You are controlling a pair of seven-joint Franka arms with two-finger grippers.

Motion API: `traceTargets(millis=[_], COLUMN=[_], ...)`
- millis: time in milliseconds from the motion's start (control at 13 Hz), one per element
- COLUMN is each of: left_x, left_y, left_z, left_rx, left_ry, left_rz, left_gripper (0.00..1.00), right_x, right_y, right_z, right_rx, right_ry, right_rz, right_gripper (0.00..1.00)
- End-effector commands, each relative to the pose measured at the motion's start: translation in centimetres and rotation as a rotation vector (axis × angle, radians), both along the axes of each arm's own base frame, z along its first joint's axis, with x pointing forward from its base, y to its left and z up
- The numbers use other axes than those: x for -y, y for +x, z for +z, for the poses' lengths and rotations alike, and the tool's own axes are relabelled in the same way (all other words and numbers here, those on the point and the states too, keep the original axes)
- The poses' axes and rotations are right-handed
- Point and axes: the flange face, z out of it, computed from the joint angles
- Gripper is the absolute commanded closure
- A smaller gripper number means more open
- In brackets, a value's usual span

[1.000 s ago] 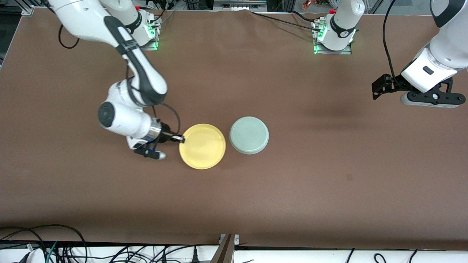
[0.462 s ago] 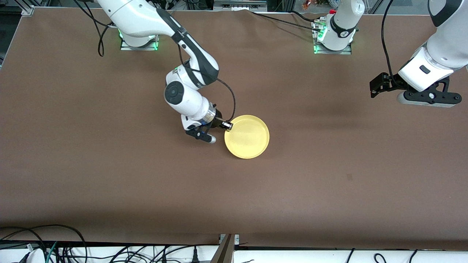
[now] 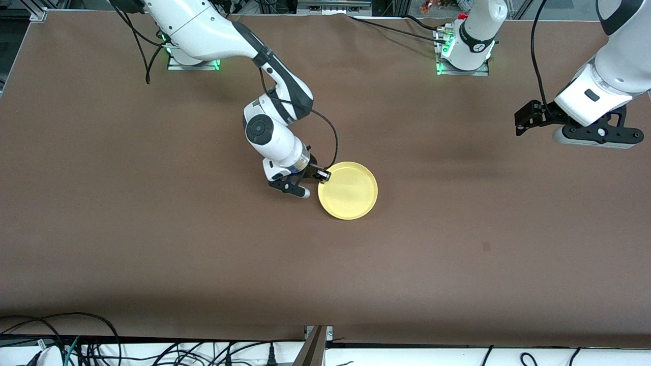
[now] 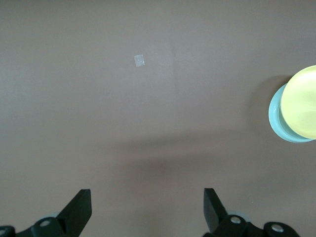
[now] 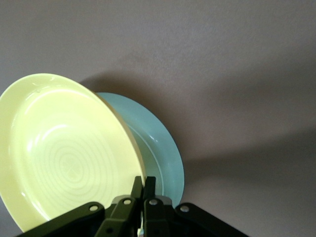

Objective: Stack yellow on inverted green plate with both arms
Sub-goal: 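Lower the yellow plate onto the green plate and open the right gripper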

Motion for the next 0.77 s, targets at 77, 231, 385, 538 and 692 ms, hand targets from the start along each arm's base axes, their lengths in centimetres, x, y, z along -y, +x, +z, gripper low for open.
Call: traceTargets(millis=[77,231,385,538,692], left_x=[0.1,0.1,0.1,0.1,0.2], left_y=[0.2,0.2,0.2,0.2,0.2], left_z=[0.7,0.7,0.8,0.8,0.8], left_rx=[-0.004,-0.004,-0.002,-0.002,-0.002], left_ry=[0.021,0.021,0.020,0.020,0.020], left_rz=[-0.024,-0.024,-0.024,-0.025,-0.025], left_gripper=[0.00,0.00,0.00,0.00,0.00], right_x=[-0.9,-0.4,-0.1,0.1,0.2], right_y=[-1.0,-0.9,-1.1,-1.3,-1.6], right_z=[-0.8,-1.2,-1.3,-1.4,-1.3], right_rx=[0.017,0.012,0.014,0.010,0.008], right_ry=[-0.037,-0.052,-0.063,-0.068,-0.071], right_rz=[0.022,0.027,0.041,0.042,0.045], right_gripper=[1.00,1.00,1.00,1.00,1.00])
